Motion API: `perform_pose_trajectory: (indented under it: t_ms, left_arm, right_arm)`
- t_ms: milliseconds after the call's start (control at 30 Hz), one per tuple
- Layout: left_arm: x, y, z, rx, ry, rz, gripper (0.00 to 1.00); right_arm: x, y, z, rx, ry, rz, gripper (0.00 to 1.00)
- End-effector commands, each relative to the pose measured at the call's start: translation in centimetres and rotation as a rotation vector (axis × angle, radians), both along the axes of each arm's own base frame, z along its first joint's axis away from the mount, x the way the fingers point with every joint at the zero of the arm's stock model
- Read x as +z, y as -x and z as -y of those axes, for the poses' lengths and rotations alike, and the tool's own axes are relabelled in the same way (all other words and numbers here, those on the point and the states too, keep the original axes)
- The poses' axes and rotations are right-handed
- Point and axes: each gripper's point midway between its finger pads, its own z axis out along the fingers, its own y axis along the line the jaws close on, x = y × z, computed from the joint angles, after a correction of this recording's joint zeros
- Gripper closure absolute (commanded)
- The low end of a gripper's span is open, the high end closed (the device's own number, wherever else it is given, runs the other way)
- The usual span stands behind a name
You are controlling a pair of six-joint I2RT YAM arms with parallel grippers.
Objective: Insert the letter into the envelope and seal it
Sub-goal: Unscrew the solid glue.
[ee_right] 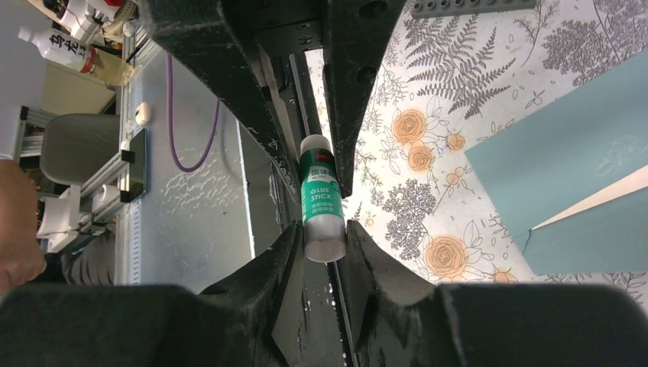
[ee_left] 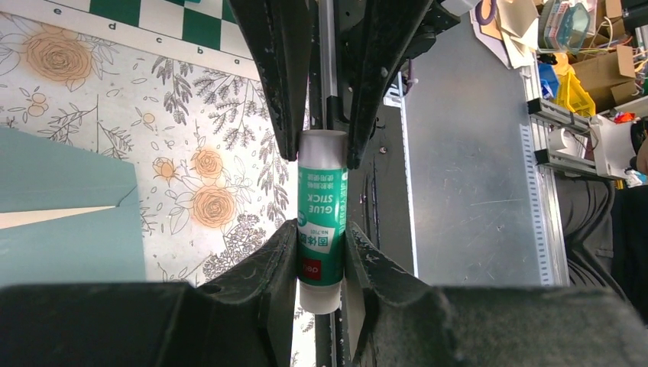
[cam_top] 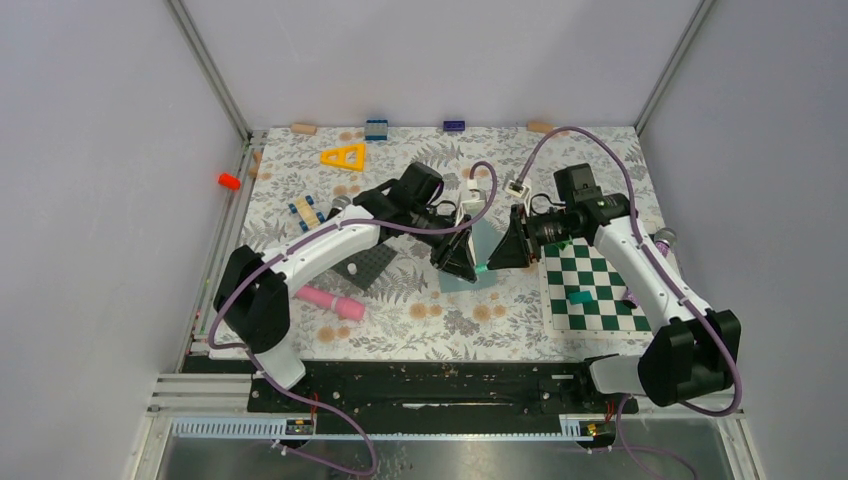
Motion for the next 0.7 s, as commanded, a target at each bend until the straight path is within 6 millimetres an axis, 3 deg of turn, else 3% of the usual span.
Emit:
perform_pose_trajectory:
  t_ms: [0,233,400,533,667]
  left_arm:
    - [1.7,-2.0,0.1,0.086,0.02,0.111,0.88]
    - [2.8,-4.6,-1.0,0.268,0.006,0.286,0.88]
    - [3.1,-5.3,-1.2,0.307,-0.004,0.326,0.88]
    - [2.7,-4.9,-1.1,0.286,-0.001,0.31,0.89]
    - [2.5,-3.2,-0.5,0.189,0.018,0.228,0.89]
  right_arm:
    - [0.4,-0.6,-0.5,-0.031,0.011,-0.071,0.71]
    - [-0.8,-1.8,-1.3,-0.108,0.056,-0.414,0.71]
    - [-0.7,-2.0,-1.9,-0.104,0.019,-0.571,0.59]
    - [0.3,-2.0,-1.8,-0.072,-0.018,-0.48,0.44]
    - [0.5,-1.5,-0.3,-0.033,0.017,-0.181,0.28]
